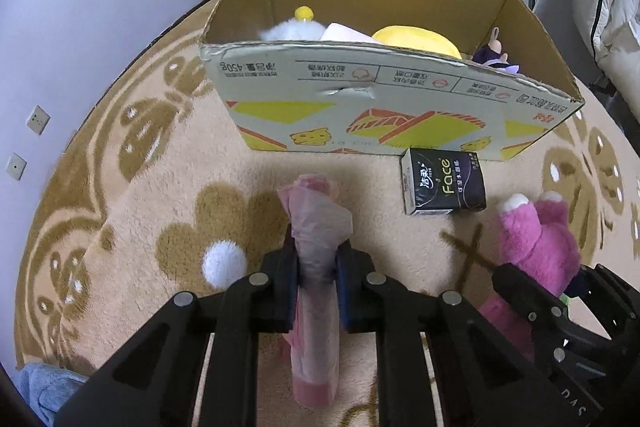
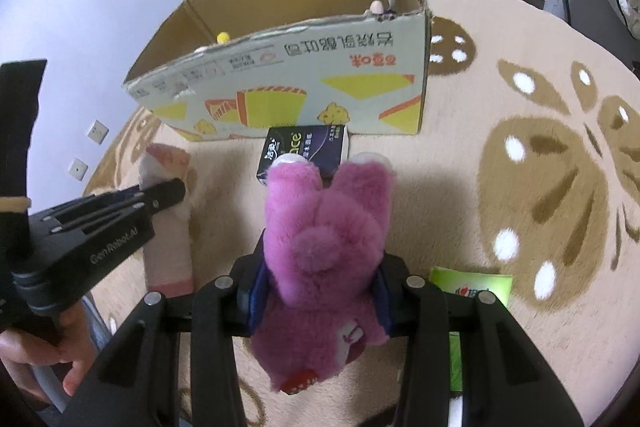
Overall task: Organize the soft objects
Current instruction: 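Lift the pink bear and pink tube and carry both over the box, then open both tools to drop the bear and tube into the box, then move both tools back toward the green and black tissue packets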
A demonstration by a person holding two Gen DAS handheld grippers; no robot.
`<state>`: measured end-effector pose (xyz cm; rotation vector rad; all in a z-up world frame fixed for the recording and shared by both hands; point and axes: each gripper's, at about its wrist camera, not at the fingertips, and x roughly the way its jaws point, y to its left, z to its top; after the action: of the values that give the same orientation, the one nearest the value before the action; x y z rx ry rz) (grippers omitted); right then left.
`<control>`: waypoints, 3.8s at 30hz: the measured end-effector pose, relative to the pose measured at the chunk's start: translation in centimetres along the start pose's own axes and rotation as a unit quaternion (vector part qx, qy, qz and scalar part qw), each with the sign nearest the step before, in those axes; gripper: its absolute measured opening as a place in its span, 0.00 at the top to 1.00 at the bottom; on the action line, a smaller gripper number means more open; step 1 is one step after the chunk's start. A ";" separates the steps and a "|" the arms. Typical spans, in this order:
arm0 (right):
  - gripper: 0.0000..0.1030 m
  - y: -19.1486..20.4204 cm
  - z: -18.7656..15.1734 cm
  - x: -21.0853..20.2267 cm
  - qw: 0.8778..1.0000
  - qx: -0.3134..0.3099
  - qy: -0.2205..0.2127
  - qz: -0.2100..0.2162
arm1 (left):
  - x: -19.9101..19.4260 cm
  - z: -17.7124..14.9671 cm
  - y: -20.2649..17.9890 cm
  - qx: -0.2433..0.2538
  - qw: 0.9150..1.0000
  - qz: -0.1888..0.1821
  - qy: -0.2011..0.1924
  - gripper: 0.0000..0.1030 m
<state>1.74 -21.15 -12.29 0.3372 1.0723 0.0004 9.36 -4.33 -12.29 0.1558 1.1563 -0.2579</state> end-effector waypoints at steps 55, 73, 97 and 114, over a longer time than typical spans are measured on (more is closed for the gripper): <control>0.56 4.1 9.9 -7.9 0.957 -0.096 -0.274 0.005 | -12.5 11.7 2.1 0.003 0.954 0.020 -0.298 0.86; 0.52 2.3 11.2 -3.0 0.972 -0.074 -0.224 0.001 | -5.4 12.3 2.5 -0.047 0.976 -0.025 -0.213 0.77; 0.02 1.8 9.5 -4.7 0.976 -0.059 -0.210 -0.010 | -8.1 9.9 5.4 -0.070 0.972 0.062 -0.217 0.00; 0.02 0.9 6.3 -7.5 0.977 -0.034 -0.207 -0.030 | -10.2 6.5 4.4 -0.045 0.972 0.065 -0.222 0.00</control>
<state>3.65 -23.24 -2.90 0.2300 0.6659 -0.0838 12.53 -0.50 -0.41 0.0879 0.7075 -0.1141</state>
